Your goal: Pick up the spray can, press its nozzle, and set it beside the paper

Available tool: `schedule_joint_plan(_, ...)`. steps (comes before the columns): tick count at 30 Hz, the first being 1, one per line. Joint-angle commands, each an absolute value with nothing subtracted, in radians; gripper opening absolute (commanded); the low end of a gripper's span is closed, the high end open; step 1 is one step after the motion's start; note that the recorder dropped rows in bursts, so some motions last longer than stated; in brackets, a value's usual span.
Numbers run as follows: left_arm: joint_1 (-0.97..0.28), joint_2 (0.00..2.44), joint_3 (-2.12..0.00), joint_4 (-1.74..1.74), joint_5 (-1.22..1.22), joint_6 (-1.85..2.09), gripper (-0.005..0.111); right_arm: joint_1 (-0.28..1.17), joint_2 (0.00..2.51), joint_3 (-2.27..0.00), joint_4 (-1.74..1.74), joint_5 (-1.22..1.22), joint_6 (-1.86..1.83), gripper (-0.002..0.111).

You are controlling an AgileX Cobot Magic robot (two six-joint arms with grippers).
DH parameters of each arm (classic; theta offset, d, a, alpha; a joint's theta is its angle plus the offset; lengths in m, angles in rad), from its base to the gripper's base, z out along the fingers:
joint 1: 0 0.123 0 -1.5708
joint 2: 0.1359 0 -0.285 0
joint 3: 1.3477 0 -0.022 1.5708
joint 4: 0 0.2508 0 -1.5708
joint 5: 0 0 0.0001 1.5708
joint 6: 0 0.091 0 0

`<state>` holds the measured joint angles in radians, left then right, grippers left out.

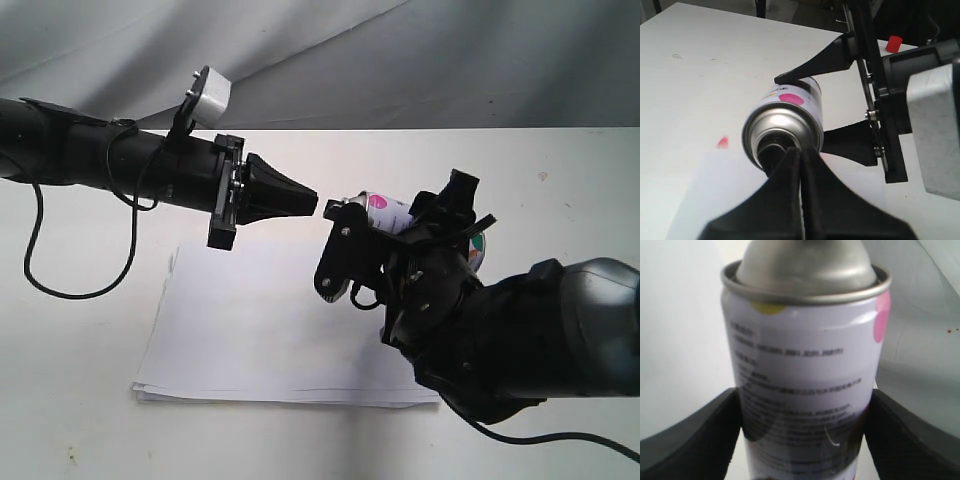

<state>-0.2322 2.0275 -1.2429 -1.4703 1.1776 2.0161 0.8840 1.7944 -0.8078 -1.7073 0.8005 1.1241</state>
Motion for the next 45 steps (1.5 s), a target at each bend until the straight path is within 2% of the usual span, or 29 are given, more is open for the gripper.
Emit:
schedule_joint_plan(1, -0.238, 2.027, -1.25, -1.487, 1.12, 2.046, 0.0, 0.886, 1.785, -0.817, -1.744, 0.841, 1.121, 0.0)
schedule_joint_plan(8, -0.238, 2.029, -1.267, -1.498, 1.074, 2.049, 0.0, 0.886, 1.785, -0.817, -1.744, 0.841, 1.121, 0.0)
schedule_joint_plan(20, -0.238, 2.105, -1.356, -1.399, 1.206, 2.018, 0.0, 0.886, 1.785, -0.817, -1.744, 0.841, 1.121, 0.0)
schedule_joint_plan(39, -0.238, 2.107, -1.367, -1.4, 1.196, 2.017, 0.0, 0.886, 1.785, -0.817, -1.744, 0.841, 1.121, 0.0)
schedule_joint_plan(45, -0.275, 2.109, -1.367, -1.402, 1.146, 2.017, 0.0, 0.886, 1.785, -0.817, -1.744, 0.841, 1.121, 0.0)
